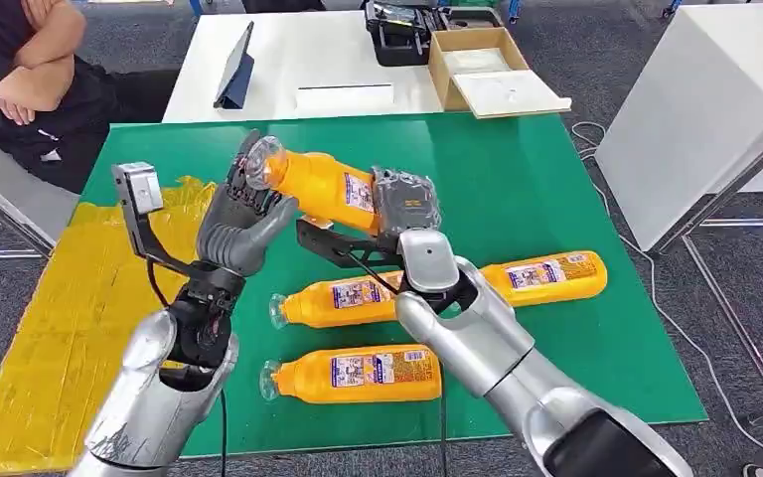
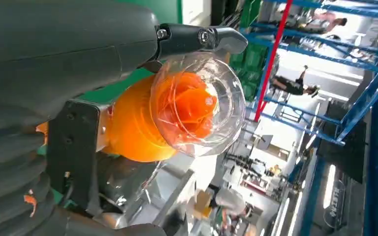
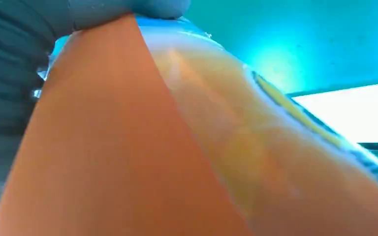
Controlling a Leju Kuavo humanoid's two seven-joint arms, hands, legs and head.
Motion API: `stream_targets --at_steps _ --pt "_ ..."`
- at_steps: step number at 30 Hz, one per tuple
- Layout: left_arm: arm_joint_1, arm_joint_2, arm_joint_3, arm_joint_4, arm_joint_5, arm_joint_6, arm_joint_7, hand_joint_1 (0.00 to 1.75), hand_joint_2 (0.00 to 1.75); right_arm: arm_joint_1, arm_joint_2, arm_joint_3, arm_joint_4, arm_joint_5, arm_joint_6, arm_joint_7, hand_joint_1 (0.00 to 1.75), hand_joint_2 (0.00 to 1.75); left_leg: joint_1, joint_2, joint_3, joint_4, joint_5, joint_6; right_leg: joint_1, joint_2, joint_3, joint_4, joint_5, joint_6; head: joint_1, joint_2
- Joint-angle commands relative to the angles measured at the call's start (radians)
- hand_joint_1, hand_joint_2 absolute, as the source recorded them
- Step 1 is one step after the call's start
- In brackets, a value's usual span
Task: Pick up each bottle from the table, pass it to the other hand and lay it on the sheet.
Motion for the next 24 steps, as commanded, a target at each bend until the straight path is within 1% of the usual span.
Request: stream_targets --at_steps 1,2,3,4,5,7,8,9,11,12,14,19,22,24 --pt "-0.092 -0.056 -0.131 0.142 -0.011 0.038 0.021 0.0 1.75 -0.082 0.11 0.006 0.103 0.028 -0.026 -0.008 1.75 1.75 0.0 0.001 0.002 0.001 -0.001 -0.003 0.0 -0.001 0.001 0.001 -0.001 -0.001 0.0 0.0" --pt "-0.1 -0.059 -0.134 0.15 -0.012 0.043 0.022 0.0 1.75 -0.084 0.119 0.013 0.106 0.031 -0.032 -0.009 1.75 1.75 0.0 0.0 0.002 0.002 -0.002 -0.004 0.0 -0.002 0.002 0.002 -0.002 -0.001 0.0 0.0" --pt "-0.102 -0.063 -0.132 0.153 -0.008 0.052 0.022 0.0 1.75 -0.084 0.122 0.018 0.104 0.033 -0.046 -0.013 1.75 1.75 0.0 0.0 0.001 0.001 -0.001 -0.003 0.001 0.0 0.001 0.001 -0.001 -0.001 -0.002 0.0" --pt "-0.102 -0.064 -0.13 0.154 -0.005 0.055 0.023 0.0 1.75 -0.083 0.123 0.021 0.103 0.036 -0.051 -0.017 1.75 1.75 0.001 0.0 0.003 0.002 -0.002 -0.004 0.001 -0.002 0.003 0.001 -0.002 -0.001 0.002 0.0" --pt "-0.103 -0.064 -0.13 0.154 -0.004 0.055 0.023 0.0 1.75 -0.083 0.127 0.024 0.101 0.036 -0.05 -0.016 1.75 1.75 0.0 -0.002 0.001 0.0 0.0 -0.002 -0.001 -0.003 0.001 0.001 -0.001 -0.001 0.0 0.0" --pt "-0.103 -0.064 -0.13 0.154 -0.004 0.055 0.023 0.0 1.75 -0.083 0.127 0.024 0.101 0.036 -0.05 -0.016 1.75 1.75 0.0 0.0 0.004 0.002 -0.003 -0.005 0.0 -0.002 0.004 0.002 -0.003 -0.001 0.001 0.0" --pt "-0.101 -0.063 -0.13 0.153 0.0 0.058 0.023 0.0 1.75 -0.08 0.125 0.024 0.095 0.034 -0.058 -0.018 1.75 1.75 0.0 0.001 0.001 0.001 -0.001 -0.002 0.0 0.0 0.0 0.001 -0.001 -0.001 0.0 0.0" --pt "-0.101 -0.065 -0.129 0.153 0.011 0.061 0.026 0.0 1.75 -0.082 0.125 0.031 0.096 0.038 -0.072 -0.024 1.75 1.75 0.0 0.001 0.002 0.001 -0.002 -0.003 0.0 -0.001 0.002 0.002 -0.002 -0.001 0.0 0.0" --pt "-0.102 -0.067 -0.129 0.154 0.015 0.067 0.022 0.0 1.75 -0.08 0.127 0.037 0.094 0.044 -0.08 -0.022 1.75 1.75 0.0 0.0 0.0 0.0 -0.001 -0.002 0.0 -0.001 0.0 0.001 -0.001 -0.001 0.0 0.0" --pt "-0.103 -0.067 -0.129 0.154 0.015 0.068 0.022 0.0 1.75 -0.077 0.129 0.034 0.091 0.04 -0.08 -0.021 1.75 1.75 0.0 0.0 0.004 0.002 -0.003 -0.005 0.0 -0.002 0.004 0.003 -0.003 -0.001 0.0 0.0" --pt "-0.108 -0.071 -0.124 0.158 0.019 0.079 0.018 0.0 1.75 -0.072 0.134 0.036 0.083 0.039 -0.08 -0.018 1.75 1.75 0.0 0.0 0.0 0.001 -0.001 -0.002 0.0 -0.001 0.001 0.001 -0.001 -0.001 0.0 0.0" --pt "-0.138 -0.067 -0.12 0.166 -0.027 0.124 -0.007 0.0 1.75 -0.049 0.155 0.059 0.086 0.049 -0.063 -0.008 1.75 1.75 0.0 0.0 0.0 0.0 0.0 -0.002 0.0 0.0 0.0 0.001 -0.001 -0.001 0.001 0.0" --pt "-0.155 -0.066 -0.12 0.177 -0.085 0.157 -0.015 0.0 1.75 -0.046 0.158 0.081 0.091 0.056 -0.055 -0.005 1.75 1.75 0.001 0.001 0.003 0.001 -0.002 -0.004 0.001 -0.001 0.002 0.002 -0.002 -0.001 0.0 0.0" --pt "-0.167 -0.063 -0.122 0.186 -0.118 0.174 -0.021 0.0 1.75 -0.043 0.158 0.093 0.092 0.065 -0.052 -0.004 1.75 1.75 0.001 0.0 0.0 0.001 -0.001 -0.002 0.001 -0.001 0.001 0.001 -0.001 -0.001 0.0 0.0"
